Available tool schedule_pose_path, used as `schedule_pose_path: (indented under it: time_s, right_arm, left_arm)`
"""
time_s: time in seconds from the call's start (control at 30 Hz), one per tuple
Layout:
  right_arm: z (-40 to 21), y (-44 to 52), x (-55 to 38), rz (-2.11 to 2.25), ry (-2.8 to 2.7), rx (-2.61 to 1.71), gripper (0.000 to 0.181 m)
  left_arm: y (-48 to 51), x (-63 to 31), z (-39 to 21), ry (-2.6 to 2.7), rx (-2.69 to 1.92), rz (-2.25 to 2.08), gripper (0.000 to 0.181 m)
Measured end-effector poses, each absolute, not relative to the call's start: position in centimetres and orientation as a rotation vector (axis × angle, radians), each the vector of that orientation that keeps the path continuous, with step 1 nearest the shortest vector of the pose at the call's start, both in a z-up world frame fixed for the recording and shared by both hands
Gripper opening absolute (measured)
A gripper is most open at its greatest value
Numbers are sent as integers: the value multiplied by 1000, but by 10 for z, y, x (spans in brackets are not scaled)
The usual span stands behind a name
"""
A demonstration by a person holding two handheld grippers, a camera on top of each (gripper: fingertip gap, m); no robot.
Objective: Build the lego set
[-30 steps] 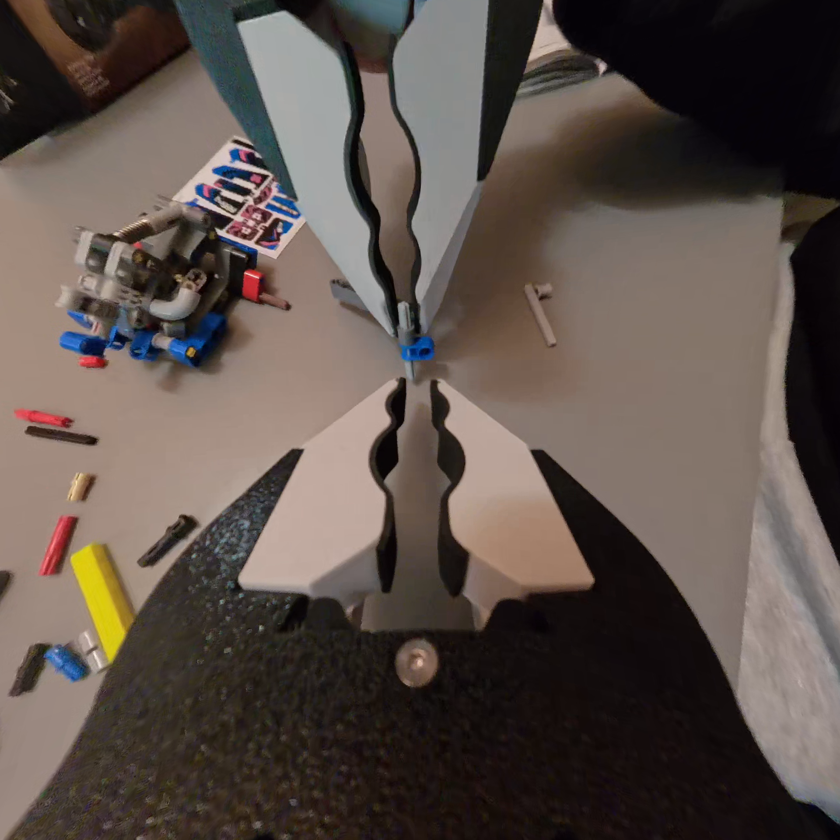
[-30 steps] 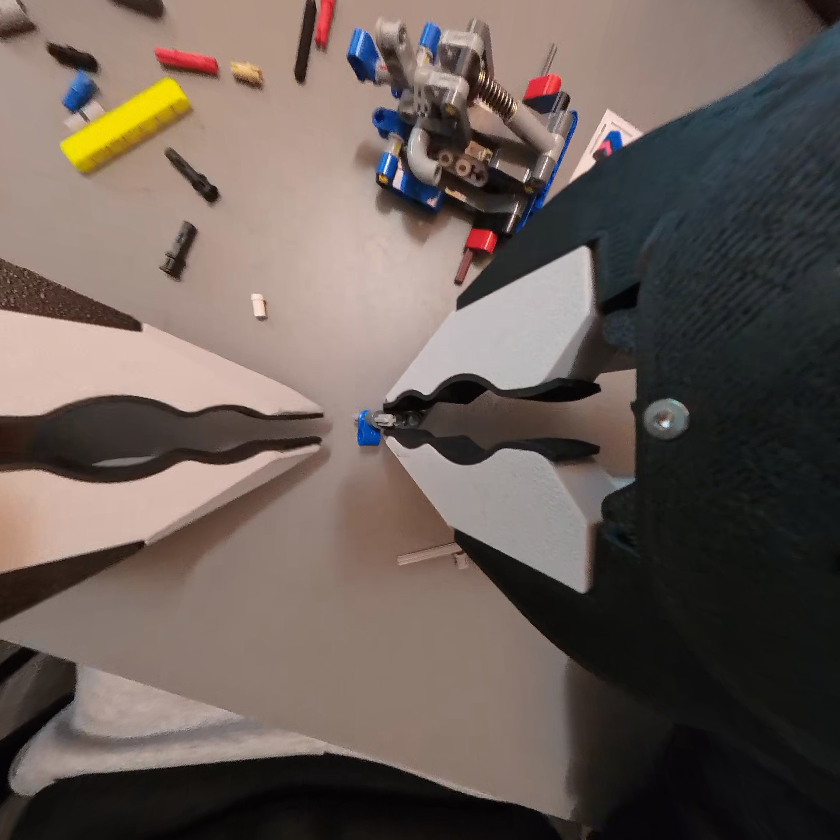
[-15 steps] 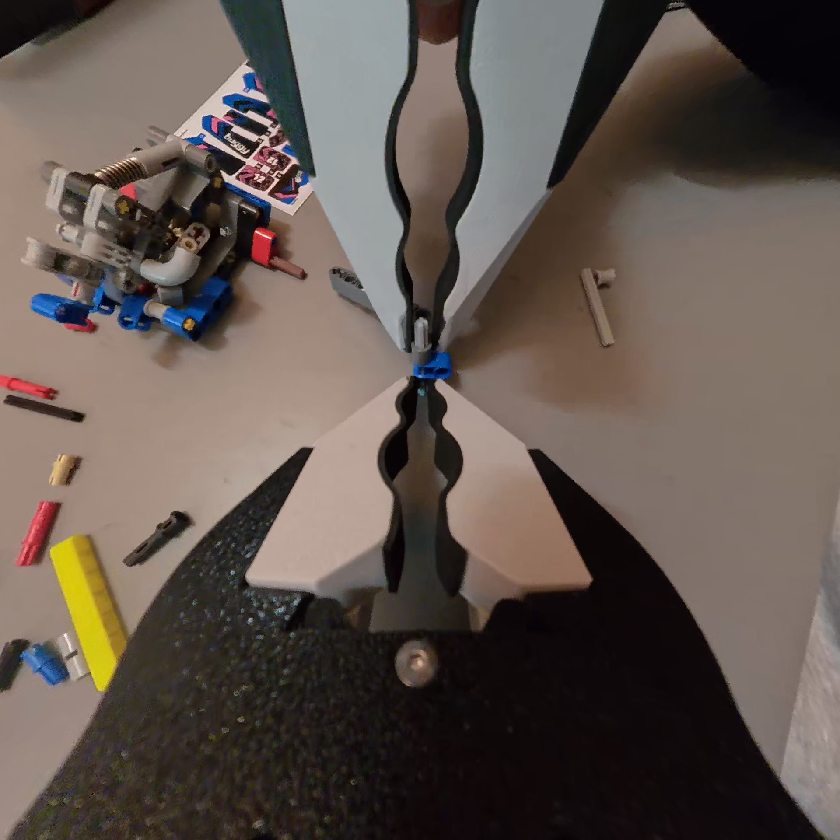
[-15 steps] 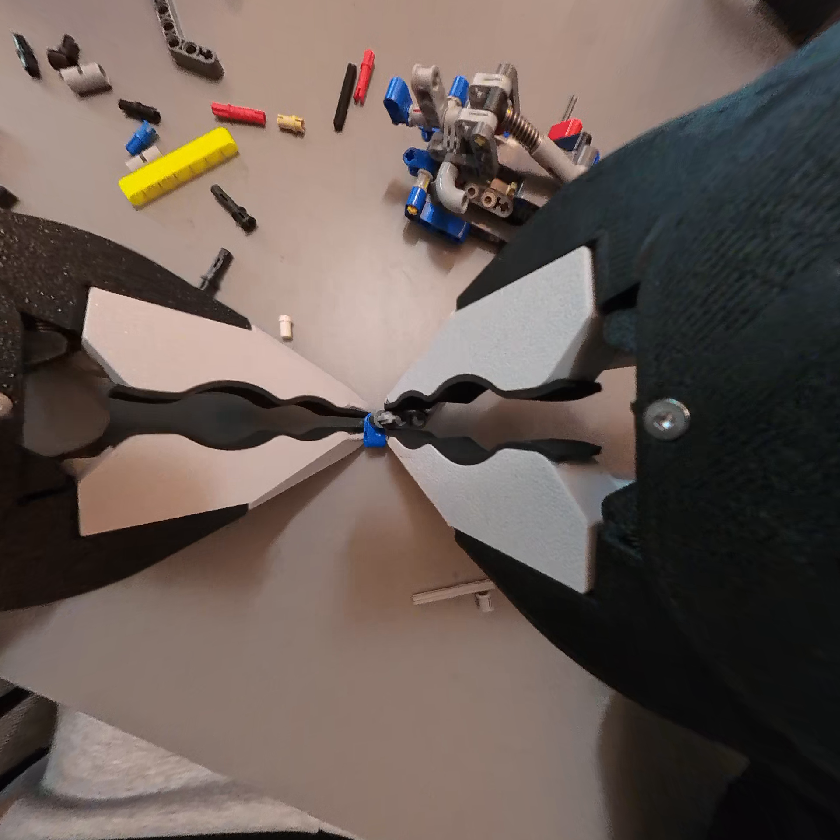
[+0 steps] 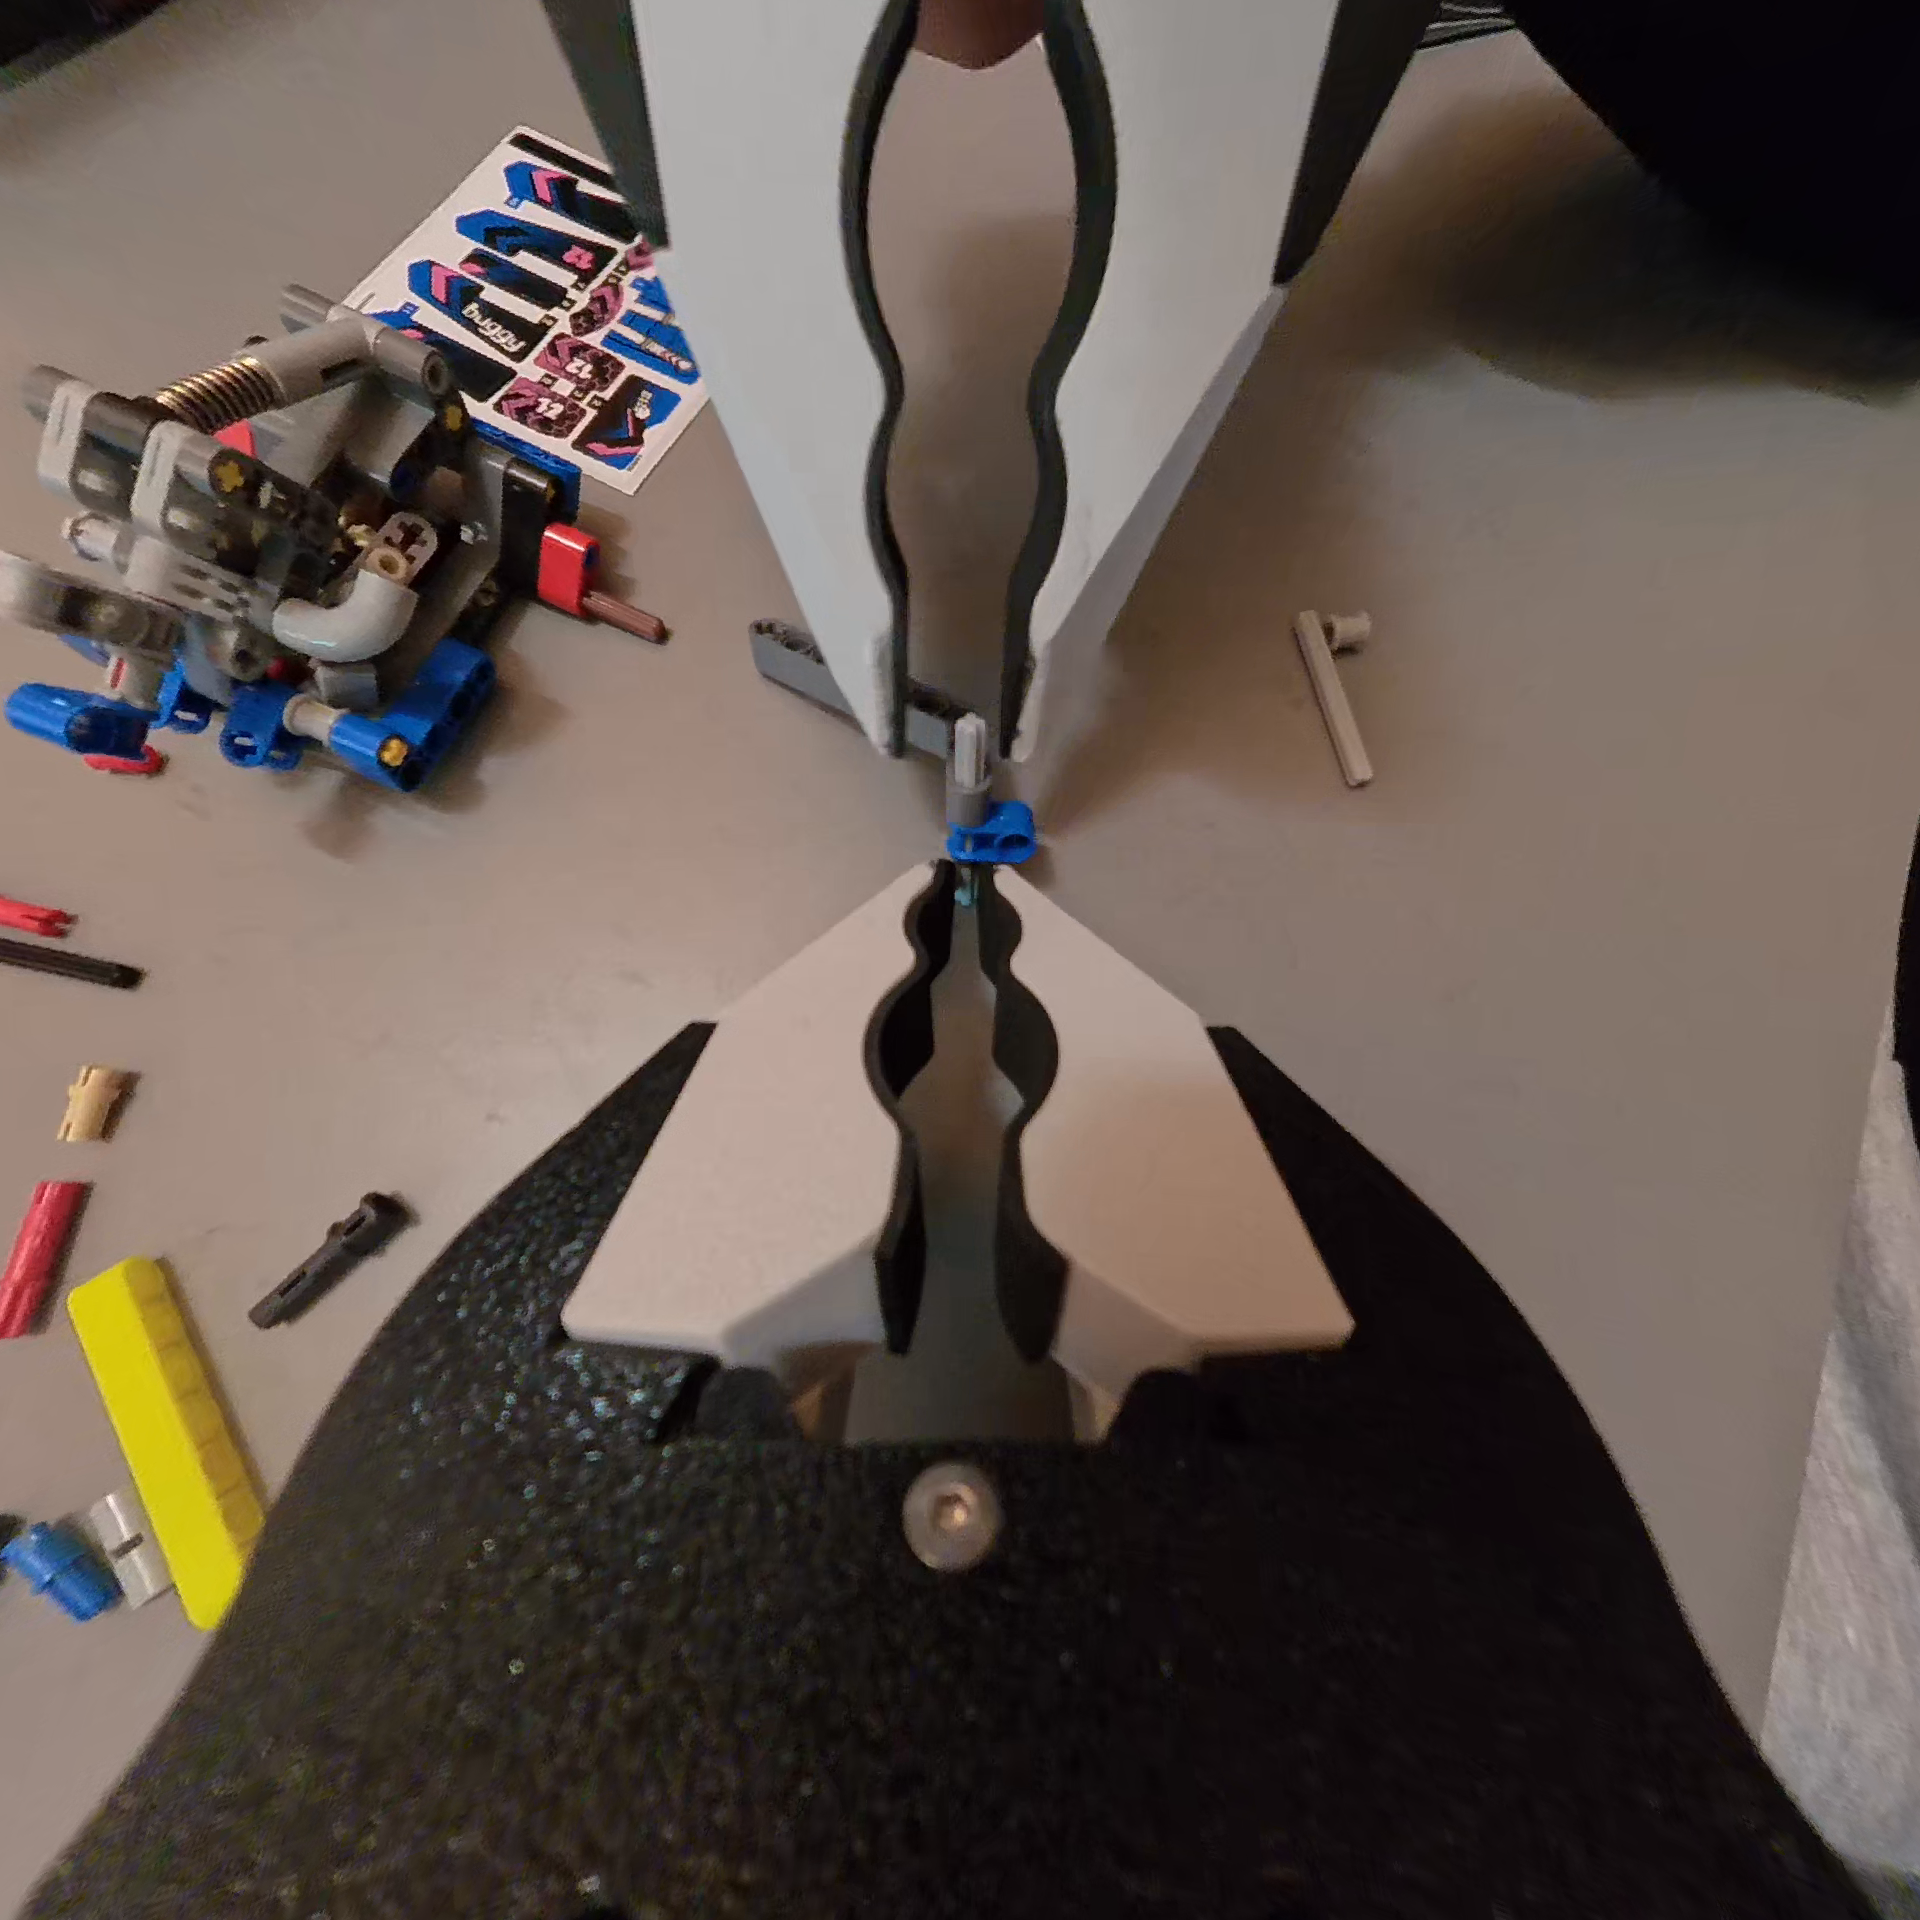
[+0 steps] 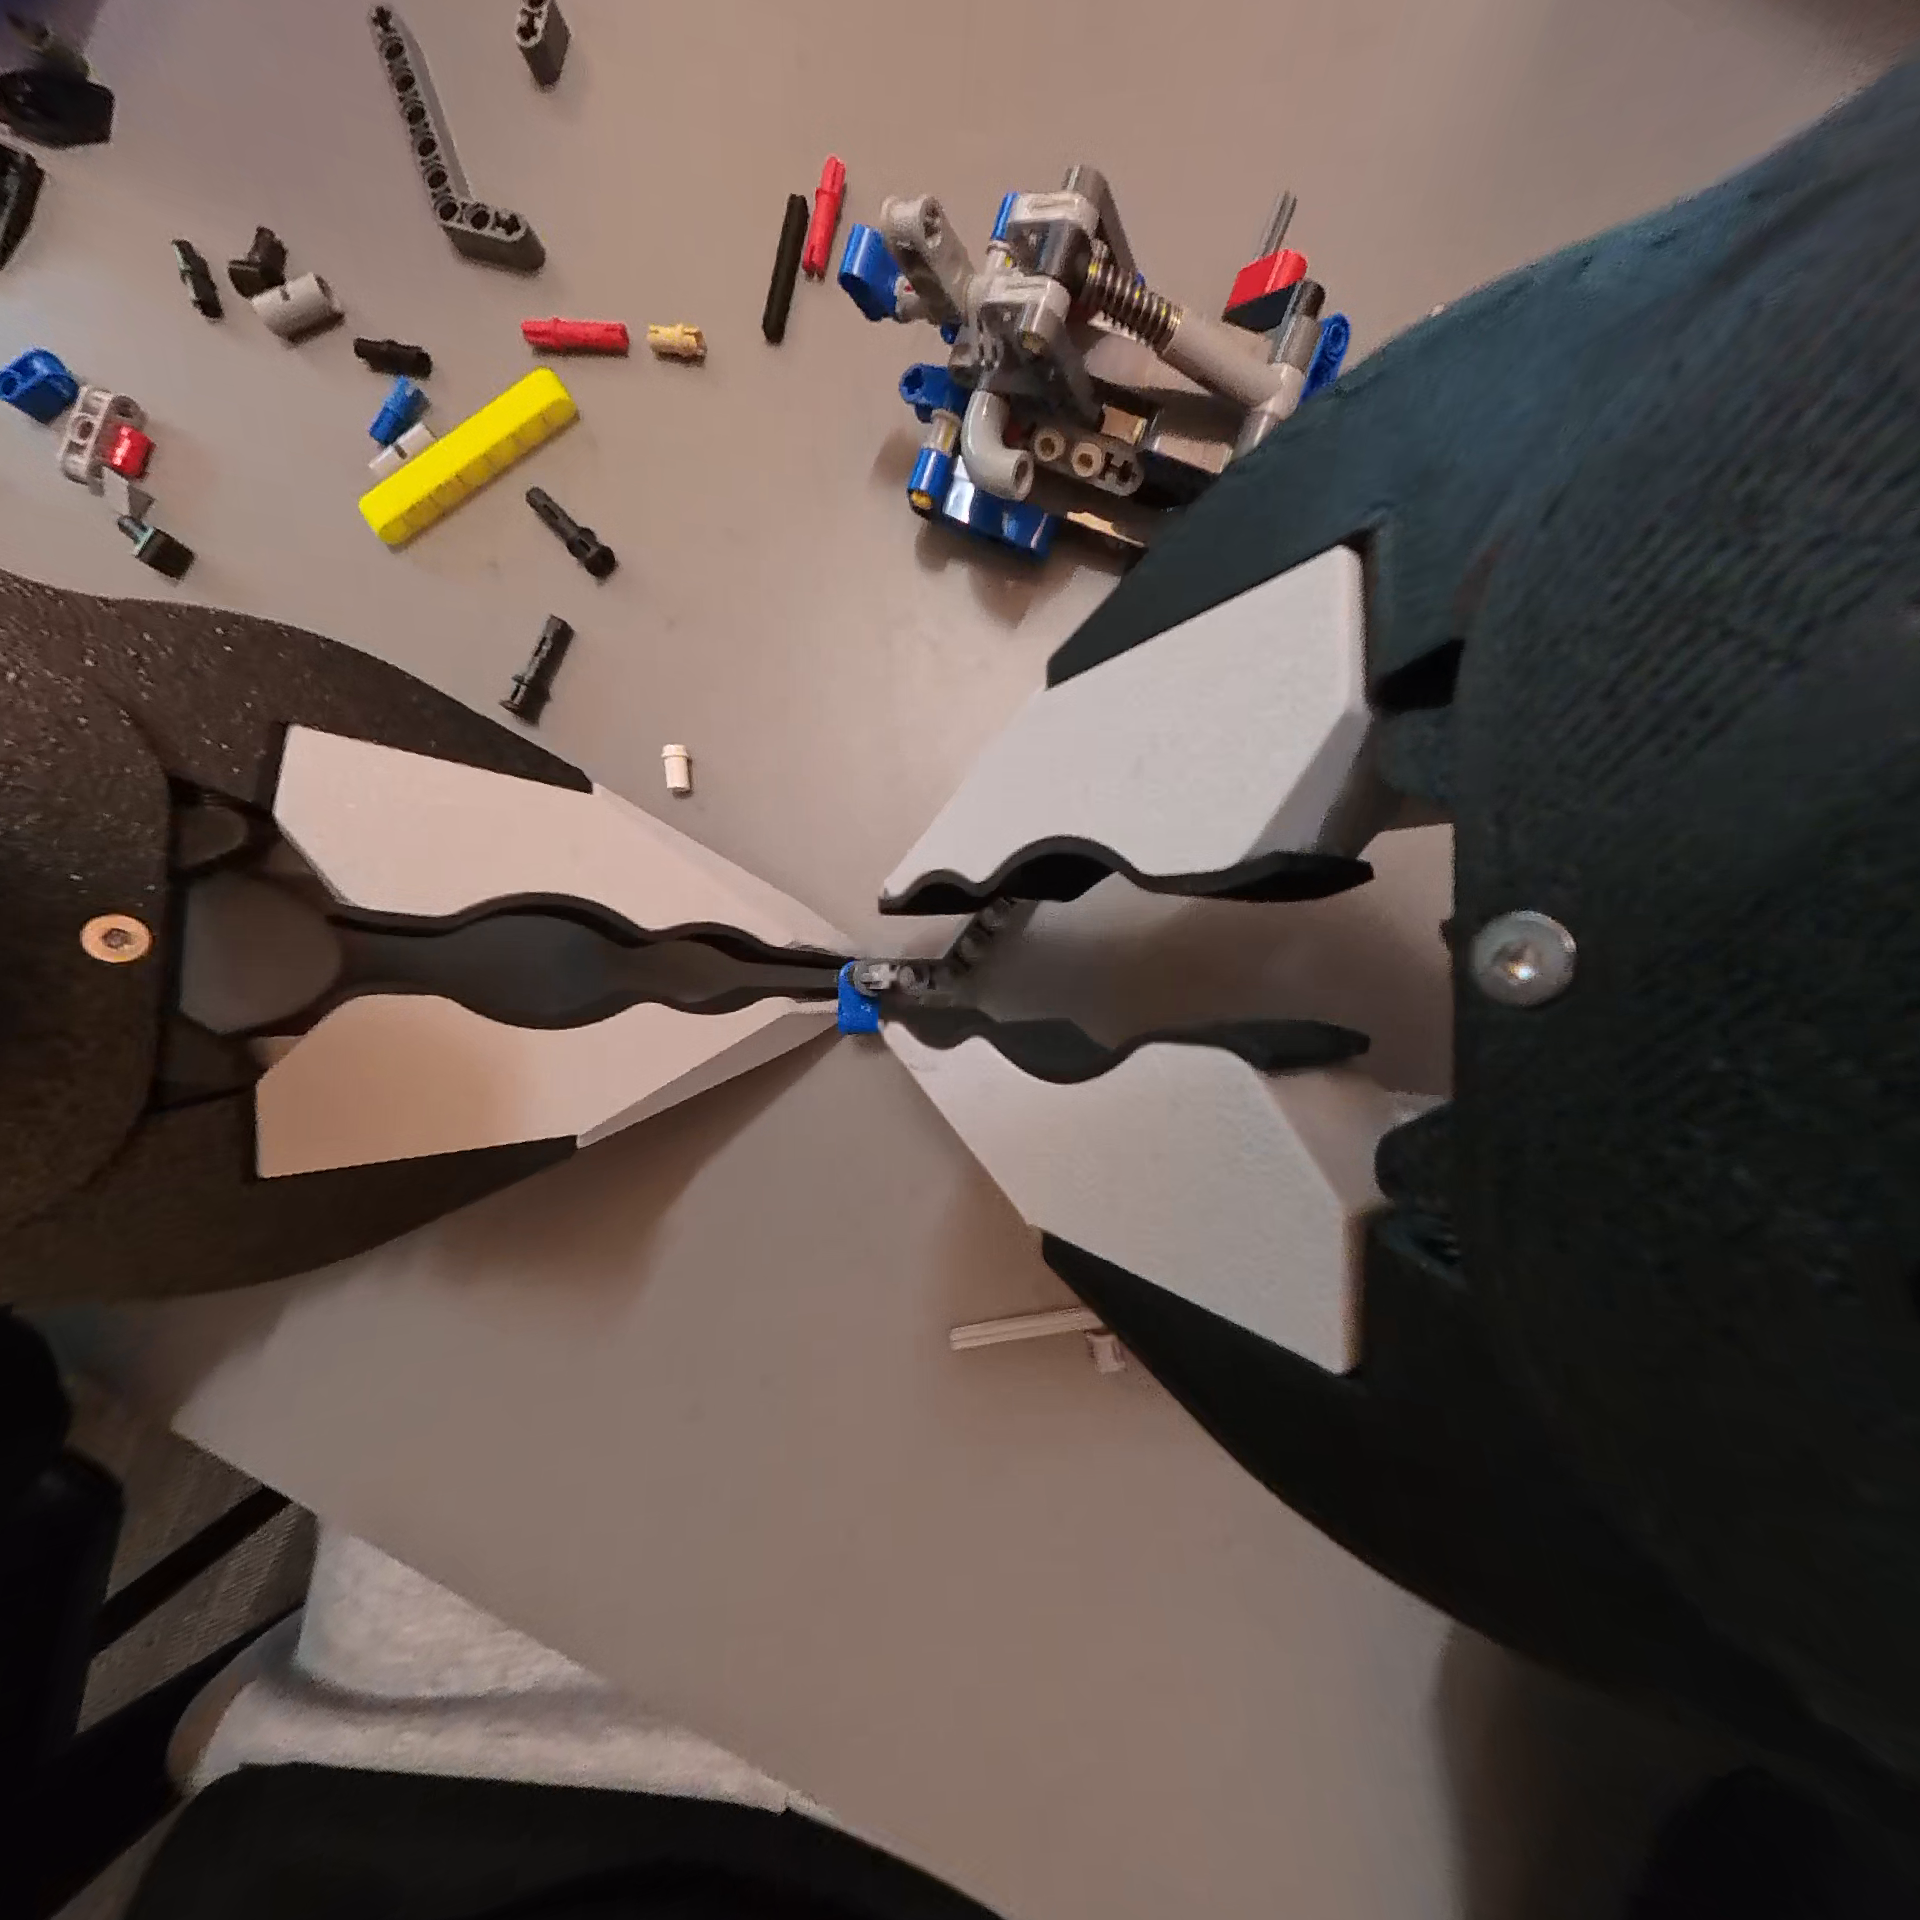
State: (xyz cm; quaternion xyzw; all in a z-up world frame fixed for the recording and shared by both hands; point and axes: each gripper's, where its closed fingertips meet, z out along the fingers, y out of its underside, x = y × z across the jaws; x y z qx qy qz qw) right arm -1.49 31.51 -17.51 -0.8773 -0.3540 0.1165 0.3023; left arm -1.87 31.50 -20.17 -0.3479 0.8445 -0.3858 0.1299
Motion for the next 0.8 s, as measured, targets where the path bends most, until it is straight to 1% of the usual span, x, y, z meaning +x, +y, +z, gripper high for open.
schedule_pose_path:
  time_s: [0.1,0.47,0.8]
  right_arm:
    - [-176,315,-19,345,-944,-2305,5]
    - [-176,320,-22,235,-999,-2349,4]
    - [-176,324,-26,235,-983,-2367,4]
  left_arm:
    - [315,-19,-202,2456,-1014,-1123,2]
    - [317,-20,-202,2461,-1028,-1127,2]
    - [319,-22,-203,2452,-1017,-1109,2]
